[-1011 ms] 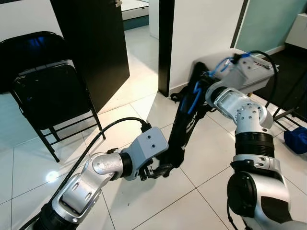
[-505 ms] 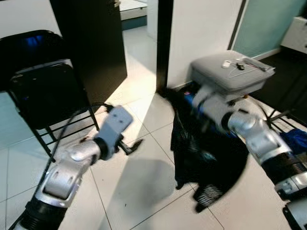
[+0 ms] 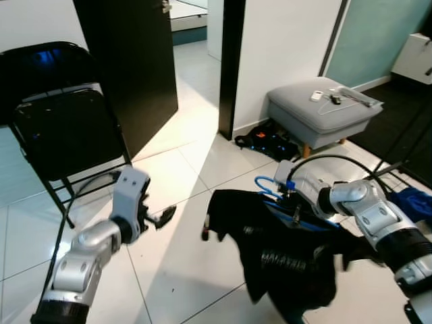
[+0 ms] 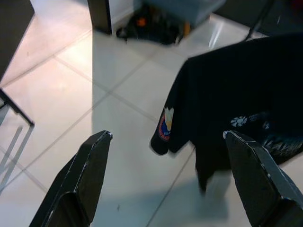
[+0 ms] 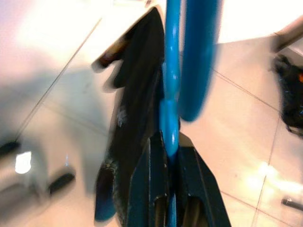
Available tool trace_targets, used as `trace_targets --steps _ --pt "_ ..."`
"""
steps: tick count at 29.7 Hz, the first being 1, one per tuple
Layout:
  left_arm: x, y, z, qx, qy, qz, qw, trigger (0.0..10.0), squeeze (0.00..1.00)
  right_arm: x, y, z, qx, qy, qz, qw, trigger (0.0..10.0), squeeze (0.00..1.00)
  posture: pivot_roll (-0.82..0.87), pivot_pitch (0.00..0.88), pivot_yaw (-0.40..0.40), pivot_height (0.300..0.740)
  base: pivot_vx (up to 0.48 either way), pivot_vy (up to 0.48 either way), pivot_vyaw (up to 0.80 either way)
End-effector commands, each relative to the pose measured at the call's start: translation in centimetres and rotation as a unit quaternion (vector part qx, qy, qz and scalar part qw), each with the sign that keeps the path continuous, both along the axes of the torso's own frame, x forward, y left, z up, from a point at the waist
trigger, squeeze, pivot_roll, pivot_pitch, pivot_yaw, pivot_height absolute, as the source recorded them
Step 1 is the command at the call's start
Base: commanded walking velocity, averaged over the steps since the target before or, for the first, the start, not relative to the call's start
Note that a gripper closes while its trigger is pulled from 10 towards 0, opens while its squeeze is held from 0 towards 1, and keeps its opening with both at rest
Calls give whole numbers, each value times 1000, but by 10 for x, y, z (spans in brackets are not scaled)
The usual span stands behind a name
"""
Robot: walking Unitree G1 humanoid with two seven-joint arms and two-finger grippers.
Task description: Hang hanger
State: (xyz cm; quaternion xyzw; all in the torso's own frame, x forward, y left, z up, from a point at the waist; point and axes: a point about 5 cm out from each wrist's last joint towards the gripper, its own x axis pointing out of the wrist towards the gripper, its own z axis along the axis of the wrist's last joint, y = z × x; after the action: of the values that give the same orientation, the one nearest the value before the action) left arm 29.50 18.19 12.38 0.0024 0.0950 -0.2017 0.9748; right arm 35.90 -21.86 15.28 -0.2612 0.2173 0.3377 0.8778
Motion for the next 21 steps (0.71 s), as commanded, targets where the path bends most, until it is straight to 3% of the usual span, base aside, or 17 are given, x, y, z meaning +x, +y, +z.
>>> trace_targets --steps 1,6,10,12,15,17,21 --pt "2 3 7 -13 -24 12 1000 10000 0 11 -1 13 77 -45 -65 994 10000 0 -59 15 -39 740 0 0 0" --pt "4 11 8 -13 -46 43 998 10000 0 13 4 -1 181 -28 -150 972 10000 0 -58 15 -36 740 0 0 0" --pt "-1 26 9 5 -77 109 991 10000 0 3 2 -36 162 -49 -246 955 10000 0 -51 17 -36 740 0 0 -800" --pt "-3 28 8 3 -77 120 990 10000 0 2 2 -42 160 -47 -256 952 10000 0 -51 17 -36 740 0 0 -800" --pt "-3 30 7 -6 -76 129 989 10000 0 1 4 -45 178 -58 -271 944 10000 0 -48 20 -46 740 0 0 -800" --pt "-1 30 4 -24 -62 115 991 10000 0 4 -2 -44 195 -51 -308 930 10000 0 -57 23 -46 740 0 0 -800" --pt "8 28 2 -61 -43 98 992 10000 0 7 0 -42 194 -51 -313 929 10000 0 -55 27 -48 740 0 0 -800"
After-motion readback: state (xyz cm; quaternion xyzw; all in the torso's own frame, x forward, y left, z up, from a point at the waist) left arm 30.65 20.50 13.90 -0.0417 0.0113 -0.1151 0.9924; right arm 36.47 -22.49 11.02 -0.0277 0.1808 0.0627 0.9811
